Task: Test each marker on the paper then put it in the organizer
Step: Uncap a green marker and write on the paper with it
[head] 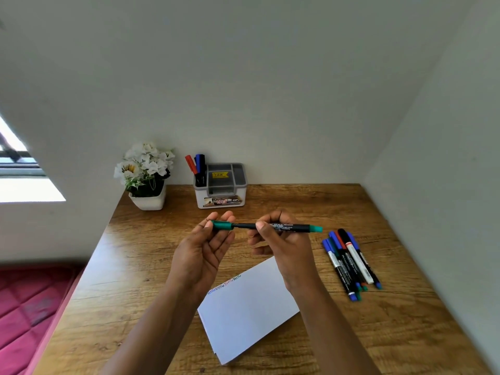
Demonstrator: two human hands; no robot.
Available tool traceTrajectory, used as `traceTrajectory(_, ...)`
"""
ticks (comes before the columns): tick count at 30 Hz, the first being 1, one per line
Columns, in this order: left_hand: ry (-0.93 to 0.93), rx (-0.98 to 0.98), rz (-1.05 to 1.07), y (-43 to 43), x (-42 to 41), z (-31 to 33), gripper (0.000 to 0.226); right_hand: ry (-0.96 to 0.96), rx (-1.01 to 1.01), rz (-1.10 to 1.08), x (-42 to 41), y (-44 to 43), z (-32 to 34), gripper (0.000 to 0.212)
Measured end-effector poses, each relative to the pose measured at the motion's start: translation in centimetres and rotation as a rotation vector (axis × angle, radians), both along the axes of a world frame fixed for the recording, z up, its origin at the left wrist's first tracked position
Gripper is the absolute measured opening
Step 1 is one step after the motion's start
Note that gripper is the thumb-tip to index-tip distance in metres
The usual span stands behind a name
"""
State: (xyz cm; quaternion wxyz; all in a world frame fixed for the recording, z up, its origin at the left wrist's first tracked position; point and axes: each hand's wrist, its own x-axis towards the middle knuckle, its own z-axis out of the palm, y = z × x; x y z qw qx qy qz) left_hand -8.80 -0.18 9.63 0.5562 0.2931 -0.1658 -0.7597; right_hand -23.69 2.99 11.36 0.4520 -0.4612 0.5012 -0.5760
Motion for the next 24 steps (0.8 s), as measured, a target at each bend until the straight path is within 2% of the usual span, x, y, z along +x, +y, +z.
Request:
traceTrajectory(4, 0.020, 0.006, -0.060, 0.0, 0.1, 0.0, 0.028, 0.021, 0.008, 0.037, 0.2, -0.3, 0.0, 0.002)
traceTrajectory(10, -0.005, -0.038, -0.058, -0.3, 0.3, 0.1, 0.028, 0.241, -0.132, 0.061, 0.2, -0.5, -0.3, 0.009)
traceTrajectory(16, -0.013, -0.033, -0.099, 0.2, -0.6, 0.0, 0.029, 0.222, -0.249, -0.040, 1.3, -0.6, -1.3, 0.009)
traceTrajectory(20, -0.018, 0.012, -0.121, 0.2, -0.4, -1.0, 0.030, 0.169, -0.135, -0.011, 1.1, -0.4, -1.8, 0.013)
traceTrajectory(24, -0.062, -0.020, -0.093, -0.2, 0.5, -1.8, 0.033, 0.009, 0.141, 0.255, -1.2, -0.2, -1.3, 0.026)
